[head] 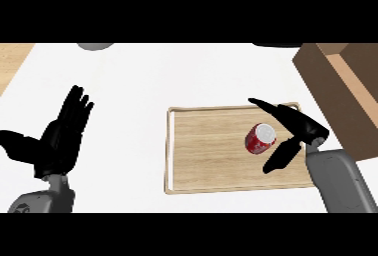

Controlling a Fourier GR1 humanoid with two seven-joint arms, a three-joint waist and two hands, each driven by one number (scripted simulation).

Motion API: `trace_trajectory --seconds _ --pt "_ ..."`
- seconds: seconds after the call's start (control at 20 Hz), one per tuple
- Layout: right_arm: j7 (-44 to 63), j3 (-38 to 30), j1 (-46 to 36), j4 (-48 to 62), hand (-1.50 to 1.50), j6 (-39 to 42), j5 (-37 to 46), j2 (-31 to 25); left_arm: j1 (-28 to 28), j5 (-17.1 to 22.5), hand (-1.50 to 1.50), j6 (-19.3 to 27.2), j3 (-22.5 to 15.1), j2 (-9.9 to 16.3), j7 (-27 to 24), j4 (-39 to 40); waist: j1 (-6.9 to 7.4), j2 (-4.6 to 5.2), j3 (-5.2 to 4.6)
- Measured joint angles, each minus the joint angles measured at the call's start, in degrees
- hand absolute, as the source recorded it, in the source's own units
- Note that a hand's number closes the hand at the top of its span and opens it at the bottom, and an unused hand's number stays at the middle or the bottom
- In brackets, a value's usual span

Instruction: Pick the can from the tray and place it in the cardboard box

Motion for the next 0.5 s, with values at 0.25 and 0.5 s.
trace_trajectory --seconds 0.25,0.5 --pt "-2.4 0.5 0.5 1.5 1.50 -1.6 2.6 0.9 -0.7 -0.1 0.00 0.0 0.4 0.0 1.8 -1.0 0.00 0.01 0.00" --pt "-7.9 2.3 0.8 1.9 1.50 -3.8 6.1 -0.1 -1.0 0.3 0.00 -0.9 1.1 0.3 1.1 -0.2 0.03 0.01 -0.01"
